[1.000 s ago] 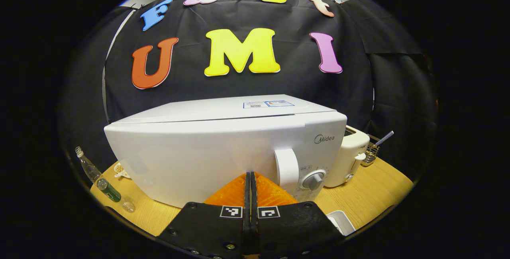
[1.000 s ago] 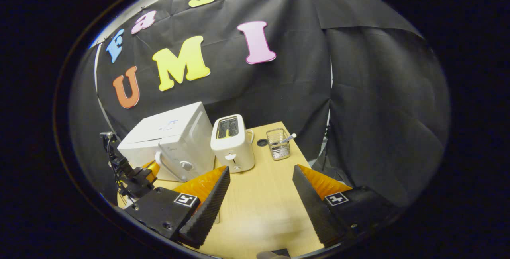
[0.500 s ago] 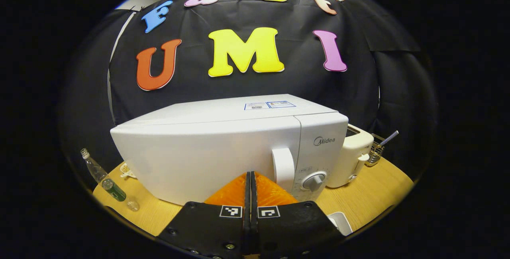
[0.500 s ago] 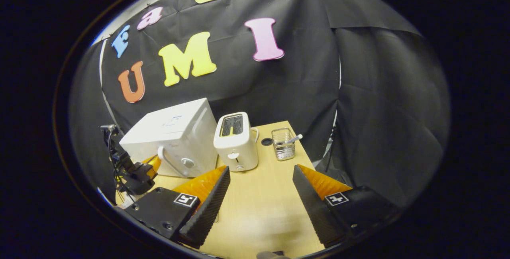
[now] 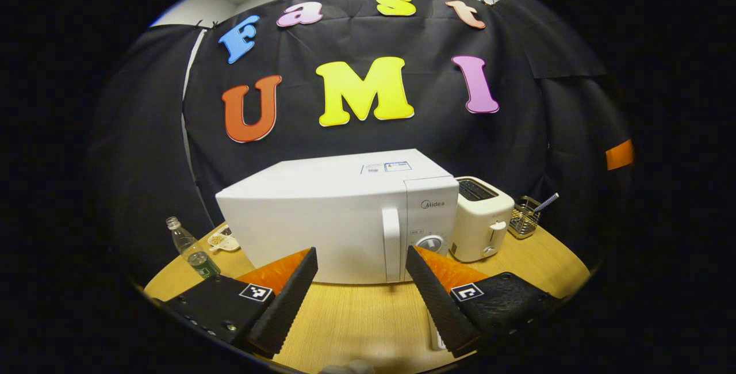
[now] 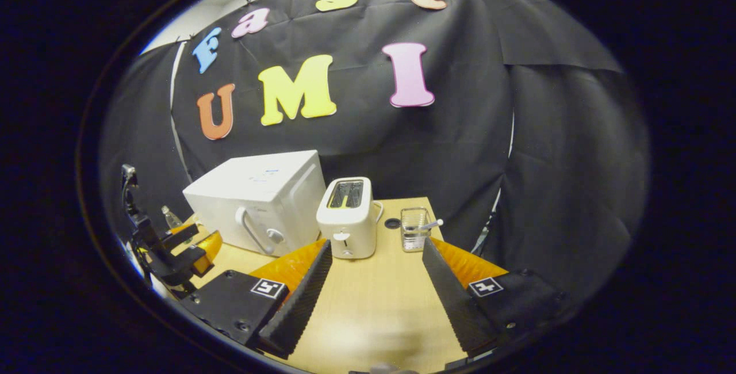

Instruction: Open the microwave oven with the left hand, put the food in, and close the microwave oven.

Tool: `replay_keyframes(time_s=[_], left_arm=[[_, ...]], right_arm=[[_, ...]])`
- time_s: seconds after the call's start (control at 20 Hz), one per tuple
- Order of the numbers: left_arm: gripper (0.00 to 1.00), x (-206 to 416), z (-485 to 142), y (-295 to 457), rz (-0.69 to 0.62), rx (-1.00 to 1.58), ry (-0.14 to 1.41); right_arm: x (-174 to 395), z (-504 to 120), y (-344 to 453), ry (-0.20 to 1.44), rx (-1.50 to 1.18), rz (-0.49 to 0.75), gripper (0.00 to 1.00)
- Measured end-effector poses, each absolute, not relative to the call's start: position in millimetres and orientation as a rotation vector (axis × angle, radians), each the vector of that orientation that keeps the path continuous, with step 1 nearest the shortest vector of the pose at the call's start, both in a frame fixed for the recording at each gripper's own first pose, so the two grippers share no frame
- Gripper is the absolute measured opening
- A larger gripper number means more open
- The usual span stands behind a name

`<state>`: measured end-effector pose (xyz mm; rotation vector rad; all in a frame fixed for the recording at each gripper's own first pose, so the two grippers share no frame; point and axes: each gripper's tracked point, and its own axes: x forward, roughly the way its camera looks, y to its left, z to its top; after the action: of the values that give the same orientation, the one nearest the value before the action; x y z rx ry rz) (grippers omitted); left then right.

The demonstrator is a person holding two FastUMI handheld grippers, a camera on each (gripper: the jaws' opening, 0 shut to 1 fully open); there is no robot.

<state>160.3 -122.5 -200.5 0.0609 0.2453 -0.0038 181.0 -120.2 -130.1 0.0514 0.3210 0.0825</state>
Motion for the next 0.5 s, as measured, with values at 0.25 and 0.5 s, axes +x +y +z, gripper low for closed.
replay_keyframes(time_s=[0.25, 0.5], left_arm=[[0.96, 108.2, -130.8, -128.8, -0.022, 0.048, 0.157], [0.96, 53.5, -61.9, -127.6, -0.054, 0.06, 0.093]], right_arm=[[144.9, -98.9, -108.3, 0.224, 0.057, 0.075, 1.0], [82.2, -55.2, -95.7, 0.113, 0.051, 0.042, 1.0]])
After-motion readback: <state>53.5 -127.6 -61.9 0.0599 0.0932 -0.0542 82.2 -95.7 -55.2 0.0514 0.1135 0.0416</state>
